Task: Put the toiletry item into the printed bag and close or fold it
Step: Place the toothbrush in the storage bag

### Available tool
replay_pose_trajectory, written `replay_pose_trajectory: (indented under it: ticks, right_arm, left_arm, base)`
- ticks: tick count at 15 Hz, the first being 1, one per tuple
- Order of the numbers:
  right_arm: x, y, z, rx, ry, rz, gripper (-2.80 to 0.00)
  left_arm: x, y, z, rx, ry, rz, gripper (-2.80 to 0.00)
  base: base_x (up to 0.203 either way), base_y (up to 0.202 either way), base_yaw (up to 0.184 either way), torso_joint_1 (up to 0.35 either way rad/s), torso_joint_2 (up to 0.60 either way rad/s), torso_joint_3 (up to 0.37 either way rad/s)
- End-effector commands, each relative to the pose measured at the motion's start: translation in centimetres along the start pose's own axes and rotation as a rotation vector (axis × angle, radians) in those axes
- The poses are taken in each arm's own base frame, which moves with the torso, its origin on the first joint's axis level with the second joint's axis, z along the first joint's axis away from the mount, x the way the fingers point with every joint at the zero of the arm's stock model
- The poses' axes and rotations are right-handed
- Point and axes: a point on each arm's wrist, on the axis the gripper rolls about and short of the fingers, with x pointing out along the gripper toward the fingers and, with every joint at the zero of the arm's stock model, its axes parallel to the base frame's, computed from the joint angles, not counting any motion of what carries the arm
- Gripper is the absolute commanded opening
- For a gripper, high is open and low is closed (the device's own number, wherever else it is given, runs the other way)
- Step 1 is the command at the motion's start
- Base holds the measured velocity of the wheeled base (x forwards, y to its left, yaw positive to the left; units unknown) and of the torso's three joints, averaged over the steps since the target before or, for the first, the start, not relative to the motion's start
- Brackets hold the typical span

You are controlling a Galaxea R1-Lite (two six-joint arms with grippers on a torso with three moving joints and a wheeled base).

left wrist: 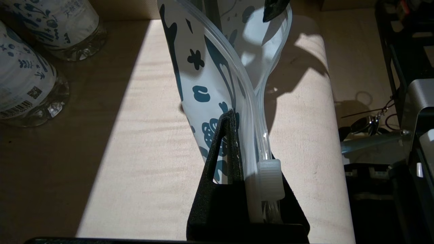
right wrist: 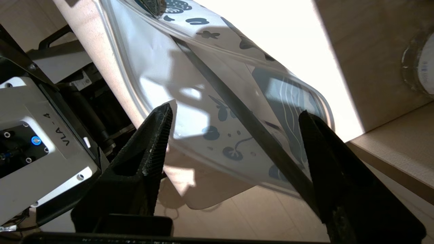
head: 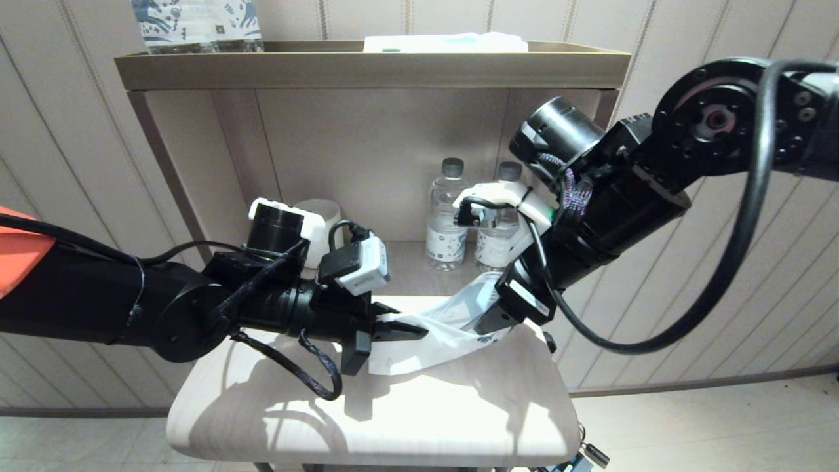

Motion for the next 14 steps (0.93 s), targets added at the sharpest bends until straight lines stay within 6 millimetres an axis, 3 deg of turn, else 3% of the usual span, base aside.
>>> replay_pose_trajectory:
  ticks: [1, 5, 8, 14]
  right_arm:
    - [-1.4, 0.3, 0.0, -0.006, -0.029, -0.008, 0.0]
    - [-4.3, 0.8, 0.2, -0.02, -0.133, -0.048, 0.0]
    - [-6.7, 0.6, -0.6, -0.003, -0.178, -0.078, 0.0]
    - [-8.5, -2.3, -4.4, 0.144, -0.2, -0.009, 0.0]
  left_arm:
    - [0.3, 0.1, -0.6, -0.01, 0.006, -0.009, -2.8]
    - [0.5, 0.5, -1.1, -0.029, 0.01, -0.008, -2.8]
    - [-1.0, 1.7, -1.0, -0.138, 0.003, 0.049, -2.8]
    - [-4.9, 4.1, 2.7, -0.404, -0.128, 0.118, -2.8]
  base:
    - [0.0, 0.0, 0.0, 0.0, 0.0, 0.0]
    - [0.0, 0.0, 0.0, 0.0, 0.0, 0.0]
    - [0.0, 0.0, 0.0, 0.0, 0.0, 0.0]
    - [0.0, 0.0, 0.0, 0.0, 0.0, 0.0]
